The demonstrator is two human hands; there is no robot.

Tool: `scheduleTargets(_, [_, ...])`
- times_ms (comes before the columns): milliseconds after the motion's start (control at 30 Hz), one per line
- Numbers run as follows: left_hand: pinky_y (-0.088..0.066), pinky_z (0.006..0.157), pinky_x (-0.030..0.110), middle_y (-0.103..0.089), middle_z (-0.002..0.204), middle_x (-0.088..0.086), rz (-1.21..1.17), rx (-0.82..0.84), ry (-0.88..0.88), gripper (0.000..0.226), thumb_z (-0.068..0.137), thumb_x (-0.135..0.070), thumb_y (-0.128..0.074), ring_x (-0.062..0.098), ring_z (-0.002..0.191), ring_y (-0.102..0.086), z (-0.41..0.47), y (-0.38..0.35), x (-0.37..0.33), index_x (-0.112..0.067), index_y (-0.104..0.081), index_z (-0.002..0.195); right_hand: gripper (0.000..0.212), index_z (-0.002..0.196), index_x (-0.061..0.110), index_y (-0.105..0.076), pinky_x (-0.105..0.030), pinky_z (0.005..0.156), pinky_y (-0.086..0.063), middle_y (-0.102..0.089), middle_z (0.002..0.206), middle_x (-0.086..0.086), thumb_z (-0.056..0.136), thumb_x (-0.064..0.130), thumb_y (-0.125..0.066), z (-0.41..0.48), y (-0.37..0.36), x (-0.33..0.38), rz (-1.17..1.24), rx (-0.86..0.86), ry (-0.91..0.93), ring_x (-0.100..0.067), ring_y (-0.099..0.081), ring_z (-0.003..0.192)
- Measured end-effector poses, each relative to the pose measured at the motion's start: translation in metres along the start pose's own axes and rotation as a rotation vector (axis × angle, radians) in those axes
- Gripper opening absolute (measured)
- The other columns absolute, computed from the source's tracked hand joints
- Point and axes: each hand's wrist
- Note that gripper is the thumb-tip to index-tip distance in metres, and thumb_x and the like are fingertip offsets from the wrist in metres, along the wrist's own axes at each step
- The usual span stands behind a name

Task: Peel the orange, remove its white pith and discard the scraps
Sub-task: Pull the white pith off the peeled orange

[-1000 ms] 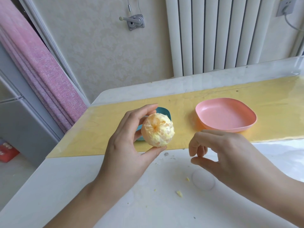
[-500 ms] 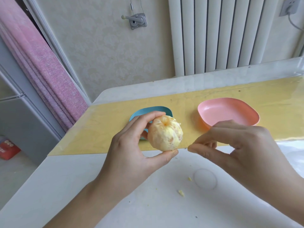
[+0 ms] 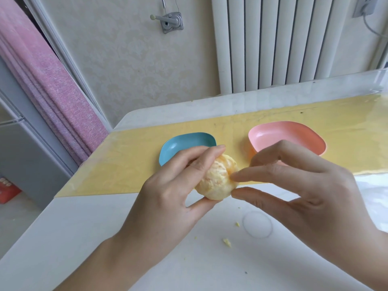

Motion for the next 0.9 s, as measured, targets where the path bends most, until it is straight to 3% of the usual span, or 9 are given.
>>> scheduleTargets(267, [-0.047, 0.086, 0.029, -0.061, 0.120, 0.007, 0.194, 0.024, -0.139, 0.058, 0.077, -0.003, -0.068, 0.020, 0.100, -0.060, -0.0016, 0.0017, 0.0000, -0.016, -0.052, 0.131, 0.014, 0.077, 0.019, -0.074, -0.005, 0.064, -0.035, -0.056, 0.077, 0.008, 0.079, 0.032, -0.069, -0.0024, -0.0008, -0.0013, 0.026, 0.034, -0.028, -0.003, -0.051, 0.070])
scheduleTargets(500, [-0.047, 0.087, 0.031, -0.061, 0.120, 0.009, 0.211, 0.008, -0.164, 0.058, 0.078, -0.001, -0.067, 0.021, 0.101, -0.060, -0.0023, 0.0005, 0.0012, -0.015, -0.050, 0.132, 0.013, 0.079, 0.018, -0.071, -0.002, 0.070, -0.035, -0.055, 0.083, 0.011, 0.083, 0.028, -0.064, -0.0013, -0.0004, -0.0022, 0.089, 0.121, -0.029, 0.003, -0.051, 0.075])
scheduleTargets(600, [-0.047, 0.090, 0.025, -0.063, 0.117, 0.005, 0.099, -0.020, -0.095, 0.055, 0.076, -0.009, -0.073, 0.018, 0.102, -0.061, -0.0017, 0.0001, -0.0011, -0.013, -0.058, 0.128, 0.012, 0.083, 0.017, -0.070, -0.002, 0.073, -0.035, -0.055, 0.085, 0.009, 0.084, 0.027, -0.064, -0.0009, 0.0003, -0.0031, 0.097, 0.114, -0.022, 0.004, -0.052, 0.078])
scheduleTargets(733, [-0.036, 0.090, 0.004, -0.060, 0.114, -0.009, -0.054, -0.016, 0.034, 0.065, 0.066, -0.025, -0.080, -0.002, 0.102, -0.055, -0.0005, 0.0012, -0.0062, -0.016, -0.058, 0.127, 0.010, 0.084, 0.015, -0.069, -0.002, 0.074, -0.035, -0.055, 0.085, 0.008, 0.084, 0.025, -0.065, 0.0009, 0.0027, -0.0035, 0.088, 0.085, -0.008, 0.005, -0.051, 0.081])
scheduleTargets(900, [-0.037, 0.087, 0.003, -0.061, 0.115, -0.017, -0.198, 0.022, 0.143, 0.072, 0.061, -0.039, -0.081, -0.006, 0.100, -0.058, -0.0020, 0.0016, -0.0084, -0.023, -0.059, 0.128, 0.010, 0.084, 0.015, -0.068, 0.000, 0.074, -0.033, -0.056, 0.086, 0.006, 0.085, 0.023, -0.062, 0.0027, 0.0051, -0.0026, 0.065, 0.074, 0.017, 0.007, -0.049, 0.085])
Point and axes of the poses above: each hand's wrist, its own z-axis towards the middle knuckle, its own y-axis out of the back of the hand, x = y × z
